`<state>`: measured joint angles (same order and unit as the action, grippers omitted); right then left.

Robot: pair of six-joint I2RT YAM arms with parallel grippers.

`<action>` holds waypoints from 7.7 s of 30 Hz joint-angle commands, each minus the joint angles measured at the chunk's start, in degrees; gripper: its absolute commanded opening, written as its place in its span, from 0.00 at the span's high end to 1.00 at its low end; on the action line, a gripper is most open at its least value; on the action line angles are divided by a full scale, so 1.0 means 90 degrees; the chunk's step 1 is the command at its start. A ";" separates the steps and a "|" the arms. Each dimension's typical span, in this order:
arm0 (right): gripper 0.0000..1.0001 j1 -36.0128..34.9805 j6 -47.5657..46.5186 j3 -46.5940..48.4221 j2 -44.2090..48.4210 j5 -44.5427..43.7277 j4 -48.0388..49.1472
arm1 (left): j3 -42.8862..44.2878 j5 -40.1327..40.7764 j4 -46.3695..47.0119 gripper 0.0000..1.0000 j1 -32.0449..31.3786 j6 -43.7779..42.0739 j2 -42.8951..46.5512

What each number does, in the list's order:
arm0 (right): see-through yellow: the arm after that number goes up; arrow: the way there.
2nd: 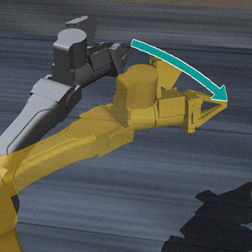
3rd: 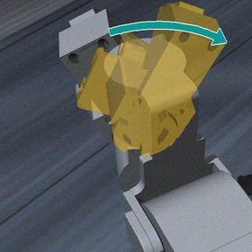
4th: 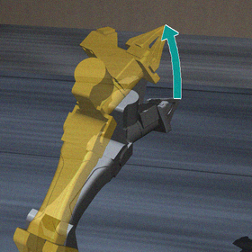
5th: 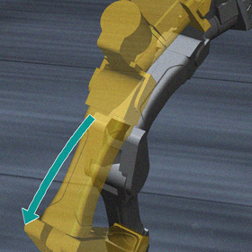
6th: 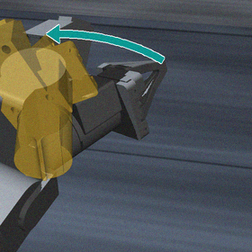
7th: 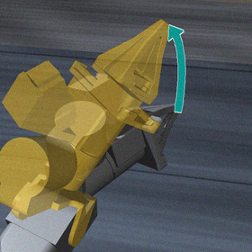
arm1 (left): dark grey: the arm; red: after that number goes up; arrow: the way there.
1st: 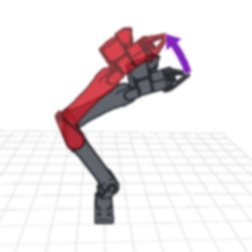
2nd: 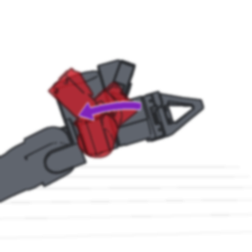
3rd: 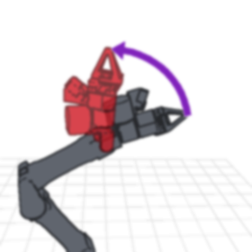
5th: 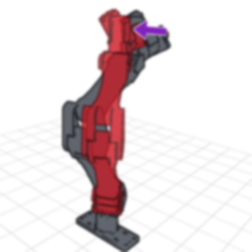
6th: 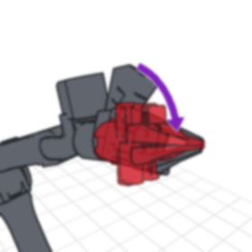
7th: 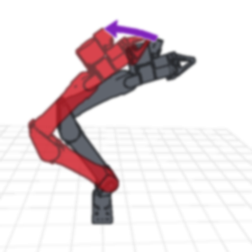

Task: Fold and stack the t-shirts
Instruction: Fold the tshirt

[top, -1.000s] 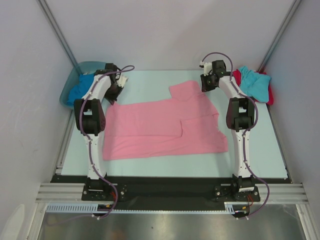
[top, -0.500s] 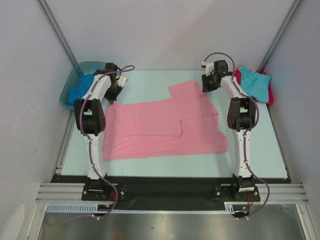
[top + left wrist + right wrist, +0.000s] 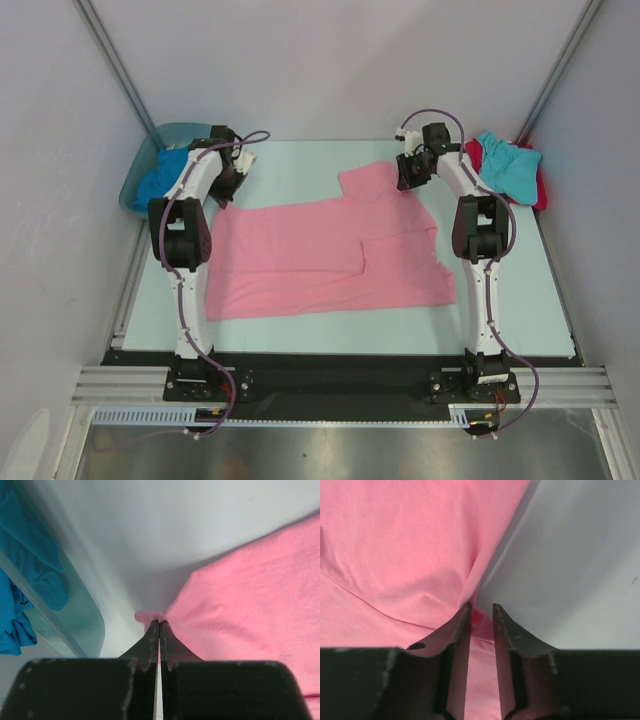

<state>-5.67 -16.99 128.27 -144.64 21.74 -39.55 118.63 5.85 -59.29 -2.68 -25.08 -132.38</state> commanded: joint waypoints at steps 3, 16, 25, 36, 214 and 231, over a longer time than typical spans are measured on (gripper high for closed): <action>0.88 -0.0034 -0.0075 -0.0043 0.0563 0.0056 -0.0059 | 0.0267 -0.0005 0.0005 1.00 -0.0054 -0.0104 0.0158; 1.00 -0.0005 -0.0202 0.0201 0.0846 -0.0257 0.0000 | 0.0159 -0.0103 -0.0004 0.99 -0.0064 -0.0045 0.0226; 1.00 0.0044 -0.0387 0.0348 0.1100 -0.0140 -0.0293 | 0.0100 -0.0132 0.0005 1.00 -0.0093 -0.0045 0.0314; 0.54 0.0034 -0.0455 -0.0082 0.0983 -0.0150 -0.0176 | -0.0144 -0.0152 0.0064 1.00 -0.0103 -0.0016 0.0480; 0.34 0.0250 -0.2585 0.0191 0.1305 -0.1038 -0.2910 | -0.3757 -0.0190 -0.0463 0.52 -0.0152 -0.4284 0.2589; 0.34 0.0093 -0.2487 0.0309 0.1364 -0.1116 -0.2940 | -0.3777 -0.0445 -0.0268 0.54 -0.0220 -0.4137 0.2248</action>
<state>-4.45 -40.40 128.62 -132.66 12.23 -65.93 84.77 3.95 -62.65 -4.05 -61.98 -111.98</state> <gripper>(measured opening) 0.664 0.466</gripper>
